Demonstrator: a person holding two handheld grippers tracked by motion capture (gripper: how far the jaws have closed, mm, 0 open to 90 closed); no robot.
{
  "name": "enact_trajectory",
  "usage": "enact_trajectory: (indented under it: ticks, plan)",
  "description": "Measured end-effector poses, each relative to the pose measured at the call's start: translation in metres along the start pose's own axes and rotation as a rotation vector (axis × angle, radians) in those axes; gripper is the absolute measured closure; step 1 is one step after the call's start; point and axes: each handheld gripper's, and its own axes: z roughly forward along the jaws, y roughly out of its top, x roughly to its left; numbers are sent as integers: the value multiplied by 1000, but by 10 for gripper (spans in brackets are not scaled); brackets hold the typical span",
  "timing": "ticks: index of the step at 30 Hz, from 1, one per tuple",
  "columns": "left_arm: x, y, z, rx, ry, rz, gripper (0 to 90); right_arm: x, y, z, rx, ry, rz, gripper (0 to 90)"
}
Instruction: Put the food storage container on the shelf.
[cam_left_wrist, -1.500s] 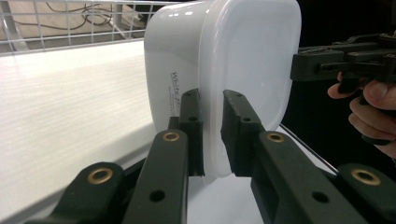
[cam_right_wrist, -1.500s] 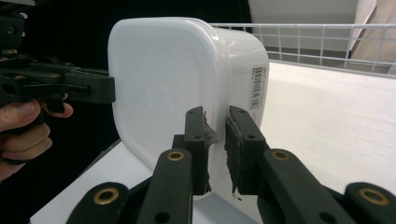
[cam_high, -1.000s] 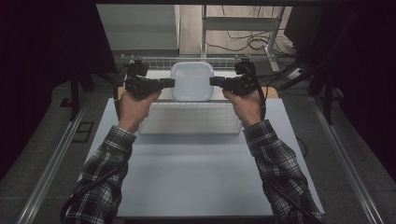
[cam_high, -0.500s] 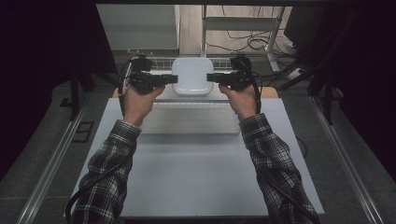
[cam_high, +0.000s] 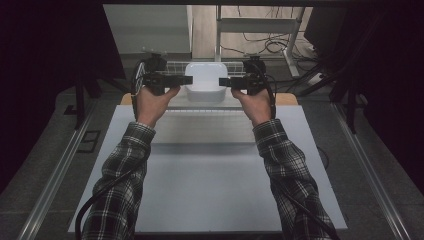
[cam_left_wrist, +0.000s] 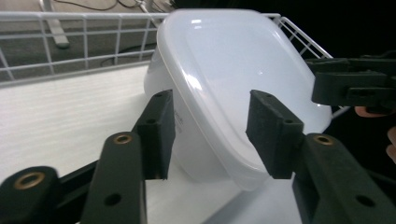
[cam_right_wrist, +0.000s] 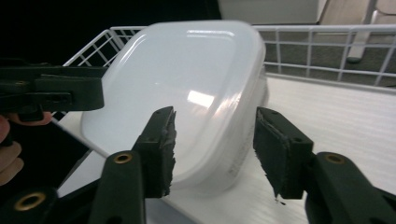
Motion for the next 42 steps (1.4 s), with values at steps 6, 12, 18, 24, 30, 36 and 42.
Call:
enact_trajectory:
  ticks: [6,12,18,24,30,36,42]
  plan:
    - [0,-1,4,-42,44,51,385,-5,0,3,-33,-18,-9,408]
    - [-1,-2,-4,-89,-57,80,200,-2,2,-3,-64,29,-68,166]
    - [-10,-10,-10,-77,-110,126,73,8,-7,-7,-50,22,-180,36]
    - [-19,-21,-14,-67,-109,213,43,13,-18,-11,-47,43,-229,12]
    - [-26,-34,-14,-65,-98,260,31,14,-27,-15,-41,47,-254,10]
    - [-28,-46,-16,-56,-101,277,22,15,-37,-17,-22,45,-282,10]
    - [-27,-58,-19,-49,-109,274,30,14,-48,-21,-11,48,-294,11]
